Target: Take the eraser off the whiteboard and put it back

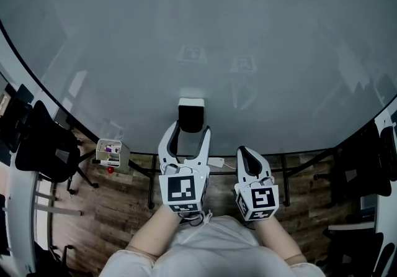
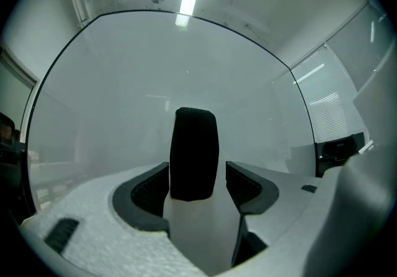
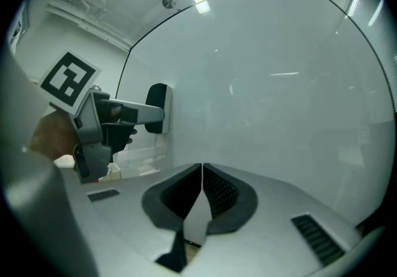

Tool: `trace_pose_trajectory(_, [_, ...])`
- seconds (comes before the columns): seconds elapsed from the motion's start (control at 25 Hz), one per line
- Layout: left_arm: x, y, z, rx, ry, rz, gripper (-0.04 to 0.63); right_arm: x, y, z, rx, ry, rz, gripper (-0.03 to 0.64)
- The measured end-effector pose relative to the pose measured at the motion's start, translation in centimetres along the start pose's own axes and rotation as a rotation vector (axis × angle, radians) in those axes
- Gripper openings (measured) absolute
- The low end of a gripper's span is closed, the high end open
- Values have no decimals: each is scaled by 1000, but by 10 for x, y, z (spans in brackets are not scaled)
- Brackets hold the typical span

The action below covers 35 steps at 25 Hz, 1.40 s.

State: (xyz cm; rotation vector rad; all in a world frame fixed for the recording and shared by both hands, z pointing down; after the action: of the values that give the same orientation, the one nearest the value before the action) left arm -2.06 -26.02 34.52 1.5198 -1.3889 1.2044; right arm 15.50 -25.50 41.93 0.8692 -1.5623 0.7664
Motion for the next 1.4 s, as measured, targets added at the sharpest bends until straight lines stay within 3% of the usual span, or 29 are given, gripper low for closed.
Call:
trace_pose_trajectory(0.2, [15,4,-28,2,50,-12,274,3,13,-4,-18,7,5,28])
trace_pose_trajectory(0.32, [29,5,-46,-12,65,-15,119,3,22,-6,-33,6,7,28])
trace_pose_trajectory(0.4, [35,4,-56,-21,68,-17,55,2,28,-8,-41,1,7,29])
trace_pose_trajectory(0.48, [38,4,-64,-20,76,-20,32,1,34,-9,-50,-6,9,28])
trace_pose_trajectory(0.84, [59,-15,-77,100,131,-77,18,-3,50,-11,-80,-19,-2,28])
trace_pose_trajectory(1.16, [53,-12,-70,131,117,-127,17,-2,51,-7,-82,-15,-5,28])
trace_pose_trajectory(1.4, [54,-9,-66,145,120,-113,17,2,56,-2,-88,-2,-7,26])
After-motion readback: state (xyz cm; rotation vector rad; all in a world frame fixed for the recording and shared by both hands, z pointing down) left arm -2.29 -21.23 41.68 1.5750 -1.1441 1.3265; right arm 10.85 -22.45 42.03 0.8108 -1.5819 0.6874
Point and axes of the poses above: the fingertips, and each gripper's own axes: z forward along the fingers, y to its left, x out of its underside, the point moved 6 cm from there along -z, backward along the fingers, and after that the axes turned 14 degrees about -y, right-handed, at the moved point
